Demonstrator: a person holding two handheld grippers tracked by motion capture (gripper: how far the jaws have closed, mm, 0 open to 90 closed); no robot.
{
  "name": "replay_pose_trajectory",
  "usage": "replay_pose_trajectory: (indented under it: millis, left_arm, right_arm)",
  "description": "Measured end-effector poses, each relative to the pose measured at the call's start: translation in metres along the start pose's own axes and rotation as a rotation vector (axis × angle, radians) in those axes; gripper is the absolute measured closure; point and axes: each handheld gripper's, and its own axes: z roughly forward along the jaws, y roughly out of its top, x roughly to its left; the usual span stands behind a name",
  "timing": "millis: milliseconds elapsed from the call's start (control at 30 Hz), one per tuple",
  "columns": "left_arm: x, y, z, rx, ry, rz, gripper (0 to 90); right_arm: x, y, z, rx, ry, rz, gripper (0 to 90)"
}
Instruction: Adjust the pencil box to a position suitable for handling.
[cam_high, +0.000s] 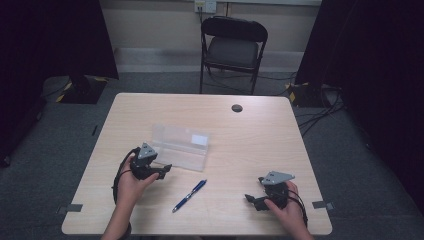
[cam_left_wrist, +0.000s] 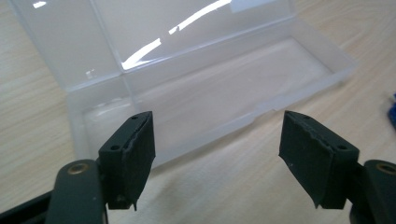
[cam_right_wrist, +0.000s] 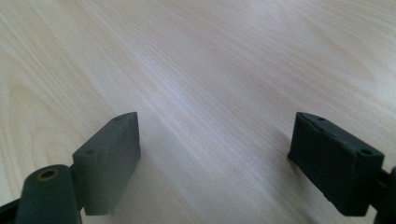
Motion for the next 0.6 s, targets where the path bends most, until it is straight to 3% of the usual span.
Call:
replay_pose_trajectory:
  millis: [167, 233, 267, 333, 533, 567, 600]
  left_arm:
    - [0.008, 0.001, 0.003, -0.016, 0.003, -0.023, 25.7]
    - [0.014, 0.000, 0.007, 0.006, 0.006, 0.019, 25.5]
    - [0.014, -0.002, 0.010, 0.008, -0.001, -0.010, 25.3]
    - [0.017, -0.005, 0.013, 0.017, 0.003, -0.023, 25.0]
    - [0.019, -0.011, 0.013, 0.030, -0.004, -0.016, 29.1]
    - [0.017, -0.011, 0.012, 0.032, -0.005, -0.031, 30.5]
    - [0.017, -0.011, 0.010, 0.048, -0.001, -0.002, 33.1]
  right_arm:
    - [0.000, 0.000, 0.000, 0.000, 0.002, 0.000, 15.3]
    - [0.000, 0.000, 0.000, 0.000, 0.002, 0.001, 15.3]
    - [0.000, 0.000, 0.000, 0.000, 0.002, 0.001, 15.2]
    - [0.000, 0.000, 0.000, 0.000, 0.003, -0.002, 15.2]
    - [0.000, 0.000, 0.000, 0.000, 0.005, -0.003, 15.2]
    - [0.000, 0.000, 0.000, 0.000, 0.005, -0.002, 15.2]
    - [0.000, 0.000, 0.000, 0.000, 0.005, -0.002, 15.2]
